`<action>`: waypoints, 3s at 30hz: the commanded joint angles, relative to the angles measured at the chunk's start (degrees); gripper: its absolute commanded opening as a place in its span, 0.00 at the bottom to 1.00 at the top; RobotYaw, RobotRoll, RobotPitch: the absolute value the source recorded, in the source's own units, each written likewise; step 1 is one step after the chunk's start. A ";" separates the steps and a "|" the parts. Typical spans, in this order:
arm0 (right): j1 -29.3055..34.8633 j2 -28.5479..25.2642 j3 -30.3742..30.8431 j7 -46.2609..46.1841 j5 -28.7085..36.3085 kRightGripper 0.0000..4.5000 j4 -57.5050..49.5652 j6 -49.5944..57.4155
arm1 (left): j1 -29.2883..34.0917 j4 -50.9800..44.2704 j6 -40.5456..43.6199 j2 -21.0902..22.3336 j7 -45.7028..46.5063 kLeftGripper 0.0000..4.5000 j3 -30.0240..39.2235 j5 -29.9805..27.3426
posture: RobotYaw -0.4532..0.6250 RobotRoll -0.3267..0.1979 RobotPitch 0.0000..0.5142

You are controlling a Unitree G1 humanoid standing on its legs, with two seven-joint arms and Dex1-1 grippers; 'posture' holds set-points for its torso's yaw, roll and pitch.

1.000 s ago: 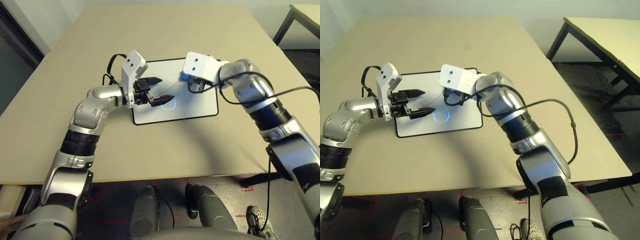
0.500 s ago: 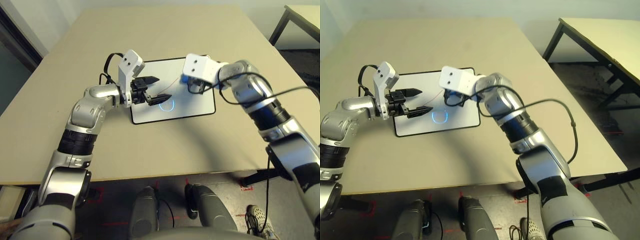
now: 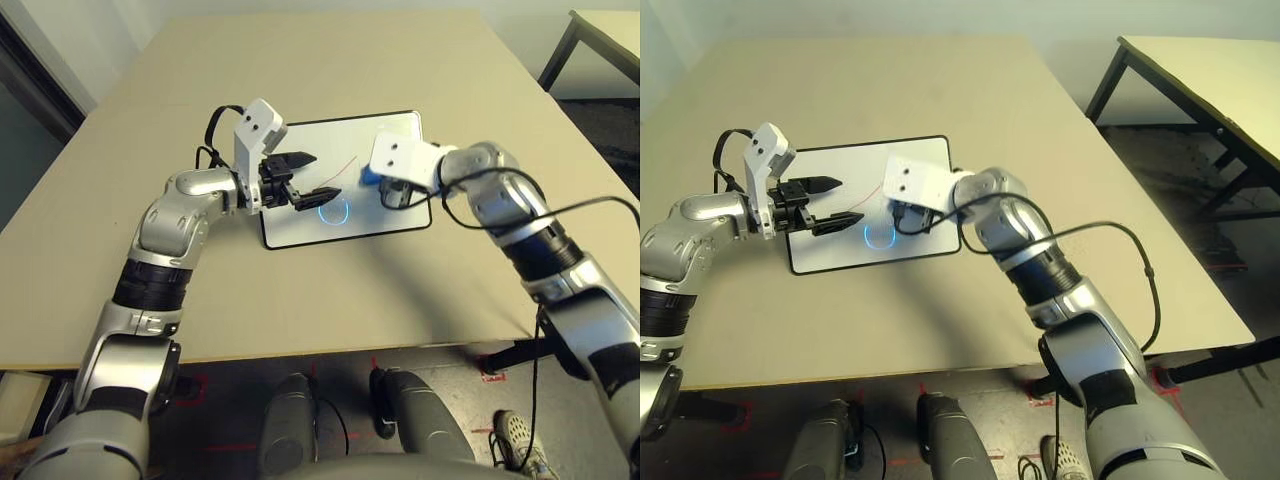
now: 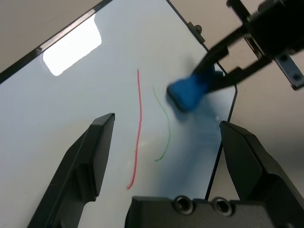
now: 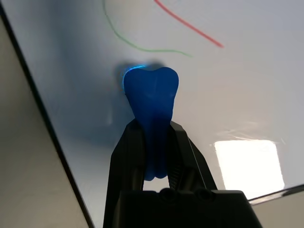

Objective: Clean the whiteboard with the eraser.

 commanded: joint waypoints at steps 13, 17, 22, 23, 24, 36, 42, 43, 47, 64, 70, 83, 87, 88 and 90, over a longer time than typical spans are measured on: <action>-9.22 4.64 -1.27 -5.93 -0.64 0.13 17.21 -8.38 | 0.78 -1.28 0.88 1.15 -0.40 1.00 0.12 0.14 | 0.41 0.62 0.26; -0.51 1.72 0.29 -1.59 -0.59 0.13 3.19 -2.08 | 1.11 -1.73 1.08 1.45 -0.26 1.00 0.35 0.00 | 0.41 0.62 0.26; 5.89 0.56 1.18 1.09 -0.33 0.13 -10.33 6.56 | 1.10 -1.53 0.94 1.47 -0.17 1.00 0.44 0.08 | 0.41 0.62 0.25; 6.17 0.60 1.38 1.22 -0.30 0.13 -11.06 7.37 | 1.00 -1.34 0.80 1.43 -0.21 1.00 0.38 0.15 | 0.40 0.62 0.25; 6.27 0.59 1.54 1.27 -0.27 0.13 -11.45 7.93 | 0.93 -1.21 0.71 1.40 -0.24 1.00 0.34 0.20 | 0.40 0.62 0.25; -10.74 5.84 -3.92 -8.70 0.30 0.13 16.35 -4.66 | 0.19 -0.49 0.28 1.12 -0.71 1.00 -0.10 0.47 | 0.41 0.62 0.23; -7.84 5.06 -2.91 -7.53 -0.10 0.13 15.17 -5.48 | 0.41 -0.99 0.60 1.35 -0.63 1.00 0.13 0.35 | 0.41 0.62 0.24; -6.23 4.61 -2.42 -6.78 -0.11 0.13 13.14 -4.70 | 0.46 -1.08 0.65 1.40 -0.62 1.00 0.15 0.33 | 0.41 0.62 0.24; 0.27 2.73 -0.52 -3.24 -0.23 0.13 2.43 -0.13 | 0.52 -1.19 0.83 1.51 -0.63 1.00 0.18 0.26 | 0.41 0.62 0.24; -10.53 5.15 -3.45 -8.74 -0.14 0.13 18.45 -5.45 | 0.26 -0.75 0.63 1.32 -0.91 1.00 0.05 0.43 | 0.41 0.62 0.24; -6.15 4.78 -1.89 -6.42 -0.39 0.13 13.82 -4.25 | 0.68 -1.45 1.09 1.57 -0.63 1.00 0.32 0.23 | 0.41 0.62 0.25; 1.12 3.63 1.64 -0.58 -0.38 0.13 -3.25 5.55 | 0.47 -1.29 1.32 1.50 -0.69 1.00 0.24 0.25 | 0.40 0.62 0.26; -5.17 6.11 -0.54 -4.96 -0.63 0.13 7.51 0.52 | 0.59 -0.14 1.40 2.70 -1.79 1.00 -0.49 0.97 | 0.40 0.62 0.27; -6.97 6.74 -1.07 -6.12 -0.59 0.13 10.61 -0.95 | 0.76 0.04 1.60 3.36 -2.37 1.00 -0.85 1.22 | 0.41 0.62 0.27; -10.05 7.65 -1.78 -8.09 -0.42 0.13 16.01 -3.84 | 1.12 -0.07 2.36 4.85 -3.57 1.00 -1.35 1.34 | 0.41 0.62 0.27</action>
